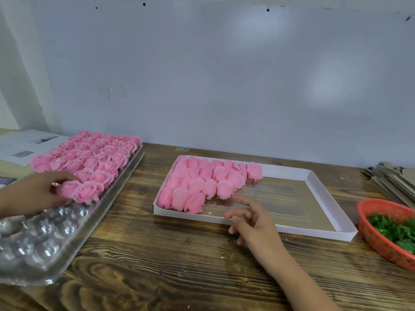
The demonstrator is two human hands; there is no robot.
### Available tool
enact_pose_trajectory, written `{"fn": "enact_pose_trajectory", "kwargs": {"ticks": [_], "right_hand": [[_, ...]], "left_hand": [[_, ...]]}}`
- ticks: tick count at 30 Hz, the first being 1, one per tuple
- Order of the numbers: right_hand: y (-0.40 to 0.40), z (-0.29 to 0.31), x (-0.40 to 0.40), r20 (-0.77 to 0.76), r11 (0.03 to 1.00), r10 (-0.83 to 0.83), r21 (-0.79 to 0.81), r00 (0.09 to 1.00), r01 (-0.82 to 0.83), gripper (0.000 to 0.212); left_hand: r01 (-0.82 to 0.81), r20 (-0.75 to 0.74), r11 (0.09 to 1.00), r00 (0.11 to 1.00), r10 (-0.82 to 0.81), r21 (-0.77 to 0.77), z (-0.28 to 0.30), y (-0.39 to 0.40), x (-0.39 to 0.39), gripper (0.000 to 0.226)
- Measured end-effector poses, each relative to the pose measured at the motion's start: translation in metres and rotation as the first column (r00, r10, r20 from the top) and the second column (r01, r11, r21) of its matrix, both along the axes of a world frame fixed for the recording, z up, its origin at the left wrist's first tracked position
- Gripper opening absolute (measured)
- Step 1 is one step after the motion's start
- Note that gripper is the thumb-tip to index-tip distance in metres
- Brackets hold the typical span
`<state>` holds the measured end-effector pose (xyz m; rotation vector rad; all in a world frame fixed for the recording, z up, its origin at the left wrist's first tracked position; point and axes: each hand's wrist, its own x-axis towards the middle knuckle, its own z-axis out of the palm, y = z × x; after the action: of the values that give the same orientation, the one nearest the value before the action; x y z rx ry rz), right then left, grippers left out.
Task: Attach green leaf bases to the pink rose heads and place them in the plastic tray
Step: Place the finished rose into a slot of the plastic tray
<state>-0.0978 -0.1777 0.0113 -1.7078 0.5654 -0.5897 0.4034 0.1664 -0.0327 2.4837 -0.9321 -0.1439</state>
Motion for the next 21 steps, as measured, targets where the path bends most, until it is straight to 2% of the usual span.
{"fn": "enact_pose_trajectory", "kwargs": {"ticks": [3,8,12,21], "right_hand": [[0.0,0.001,0.0,0.008,1.0,-0.002,0.007,1.0,0.002,0.041],[0.0,0.002,-0.001,0.004,1.0,-0.002,0.007,1.0,0.002,0.041],[0.0,0.003,-0.001,0.006,1.0,-0.004,0.011,1.0,0.004,0.041],[0.001,0.003,-0.001,0.011,1.0,-0.006,0.023,1.0,0.006,0.041]], "left_hand": [[0.018,0.025,0.998,1.0,-0.016,-0.056,-0.007,0.002,0.005,0.064],[-0.054,-0.051,0.99,0.998,0.048,-0.13,0.016,-0.017,-0.036,0.06],[0.022,-0.067,0.973,0.997,-0.038,-0.229,0.022,-0.022,-0.047,0.05],[0.063,-0.062,0.973,0.995,-0.078,-0.222,-0.001,-0.019,-0.01,0.055]]}}
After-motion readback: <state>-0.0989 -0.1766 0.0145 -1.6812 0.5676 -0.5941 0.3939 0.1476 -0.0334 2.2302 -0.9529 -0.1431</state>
